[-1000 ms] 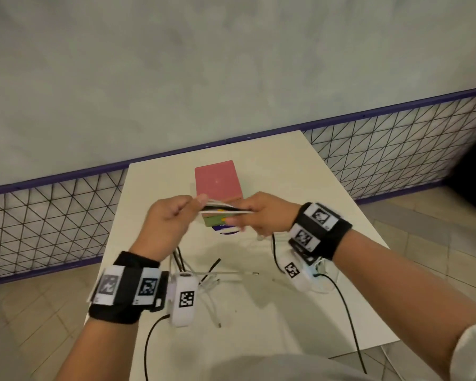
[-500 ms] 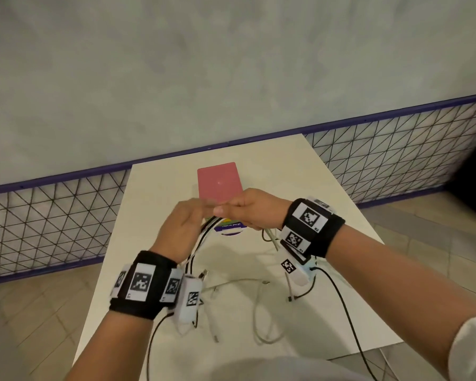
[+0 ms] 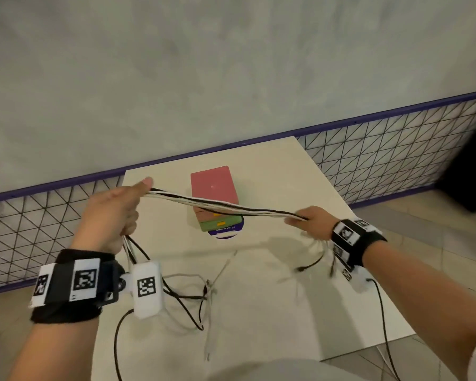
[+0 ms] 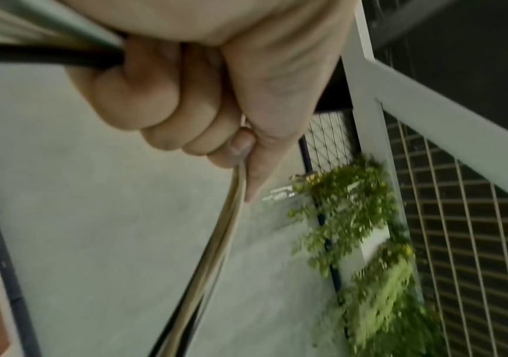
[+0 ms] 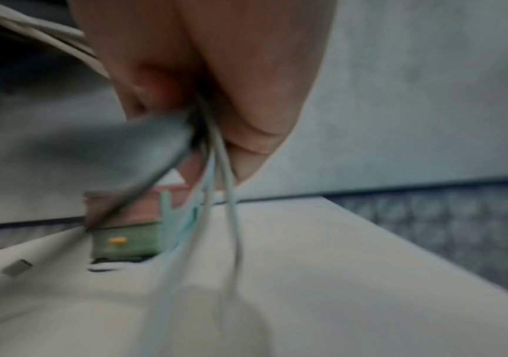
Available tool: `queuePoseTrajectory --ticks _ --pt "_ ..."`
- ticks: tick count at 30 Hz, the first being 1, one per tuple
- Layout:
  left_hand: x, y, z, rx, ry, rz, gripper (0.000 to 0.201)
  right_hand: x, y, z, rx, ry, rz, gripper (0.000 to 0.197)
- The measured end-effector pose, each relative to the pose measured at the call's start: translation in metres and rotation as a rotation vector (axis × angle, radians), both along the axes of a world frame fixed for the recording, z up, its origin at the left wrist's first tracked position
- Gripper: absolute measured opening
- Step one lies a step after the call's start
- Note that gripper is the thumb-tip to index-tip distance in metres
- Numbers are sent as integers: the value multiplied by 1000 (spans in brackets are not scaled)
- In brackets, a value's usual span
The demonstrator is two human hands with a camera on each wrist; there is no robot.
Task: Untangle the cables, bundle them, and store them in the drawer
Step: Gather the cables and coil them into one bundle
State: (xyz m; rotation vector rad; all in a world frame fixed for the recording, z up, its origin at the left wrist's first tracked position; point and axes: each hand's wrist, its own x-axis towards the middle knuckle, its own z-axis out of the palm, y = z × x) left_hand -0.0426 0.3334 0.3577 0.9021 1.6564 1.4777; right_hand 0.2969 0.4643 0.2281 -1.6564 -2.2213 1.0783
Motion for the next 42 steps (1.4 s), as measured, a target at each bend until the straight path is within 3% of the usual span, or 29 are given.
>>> queuePoseTrajectory --ticks 4,8,10,13,18,23,25,27,29,33,35,37,38,42 --pt "4 3 -6 55 -76 23 37 24 -6 -47 -119 -30 -181 49" --pt "1 8 -3 97 -258 81 38 32 -12 -68 -242 150 -318 45" --pt "-4 8 -1 119 -285 105 44 37 -13 -76 -234 146 -330 50" --pt "-5 9 -4 130 -261 81 43 37 -15 -78 -120 -69 -295 51" --pt "-2 12 -10 114 -240 60 45 37 -15 -83 57 -490 -86 36" --pt "4 16 -8 89 -176 61 38 37 -19 -84 88 -625 13 41" --pt "12 18 -15 45 -76 42 32 37 -21 -88 46 -669 95 72" --pt "27 20 -26 13 44 4 35 23 -23 -84 14 -694 195 123" --pt "42 22 -37 14 127 -37 45 -3 -22 -59 83 -532 213 137" --pt "71 25 -42 24 239 -155 57 -69 -26 29 174 164 288 113" --pt "84 23 -37 62 277 -216 55 -97 -38 67 131 343 407 81" --pt "87 21 -30 88 279 -242 53 -116 -46 87 90 374 477 26" --pt "84 21 -28 79 249 -248 55 -122 -47 92 43 438 455 8" --pt "73 13 -28 101 47 -361 47 -131 -50 99 -157 737 204 19"
